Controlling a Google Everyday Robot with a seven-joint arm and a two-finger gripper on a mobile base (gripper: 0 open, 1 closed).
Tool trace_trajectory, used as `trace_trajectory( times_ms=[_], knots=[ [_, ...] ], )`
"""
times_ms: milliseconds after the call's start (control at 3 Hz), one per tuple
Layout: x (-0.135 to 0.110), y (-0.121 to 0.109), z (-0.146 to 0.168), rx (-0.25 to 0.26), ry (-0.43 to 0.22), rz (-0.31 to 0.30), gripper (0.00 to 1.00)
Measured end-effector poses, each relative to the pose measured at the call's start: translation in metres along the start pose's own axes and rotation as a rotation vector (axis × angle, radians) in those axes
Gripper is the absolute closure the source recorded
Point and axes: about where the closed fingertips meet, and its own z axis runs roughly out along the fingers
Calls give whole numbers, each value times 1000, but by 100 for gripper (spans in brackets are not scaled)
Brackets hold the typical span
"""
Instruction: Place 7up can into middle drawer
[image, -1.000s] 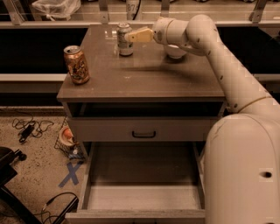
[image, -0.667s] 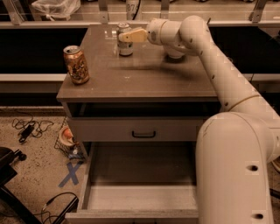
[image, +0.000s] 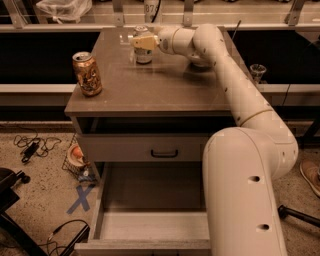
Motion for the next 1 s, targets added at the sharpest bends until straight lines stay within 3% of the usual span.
trace_trajectory(
  times_ms=[1000],
  knots=[
    [3,7,7,-13,4,3,96]
  ],
)
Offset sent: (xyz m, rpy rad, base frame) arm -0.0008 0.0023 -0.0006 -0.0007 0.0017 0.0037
